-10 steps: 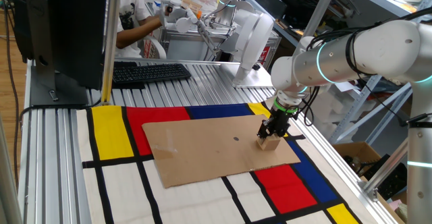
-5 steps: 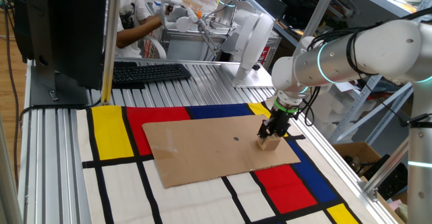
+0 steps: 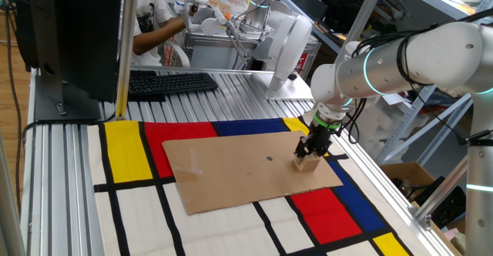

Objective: Hold a small block with the gripper and sweep it from left to right on the table

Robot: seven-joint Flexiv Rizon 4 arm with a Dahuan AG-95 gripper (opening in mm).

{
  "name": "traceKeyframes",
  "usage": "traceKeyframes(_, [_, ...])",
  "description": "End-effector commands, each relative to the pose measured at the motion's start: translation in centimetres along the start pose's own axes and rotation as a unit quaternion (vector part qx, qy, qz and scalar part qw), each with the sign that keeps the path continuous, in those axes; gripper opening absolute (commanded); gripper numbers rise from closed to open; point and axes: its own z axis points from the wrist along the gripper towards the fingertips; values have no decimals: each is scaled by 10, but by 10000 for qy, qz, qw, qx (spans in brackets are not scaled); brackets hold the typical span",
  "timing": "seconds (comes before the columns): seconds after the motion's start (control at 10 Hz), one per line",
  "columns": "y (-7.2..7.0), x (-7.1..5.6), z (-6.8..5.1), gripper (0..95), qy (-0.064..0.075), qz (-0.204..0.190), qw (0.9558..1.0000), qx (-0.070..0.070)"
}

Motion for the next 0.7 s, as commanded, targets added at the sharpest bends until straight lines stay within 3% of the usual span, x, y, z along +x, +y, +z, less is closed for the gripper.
traceKeyframes(0.1, [0, 0, -2, 0, 4, 4, 10000, -4])
traceKeyframes(0.7, [0, 1, -3, 0, -24, 0, 10000, -39])
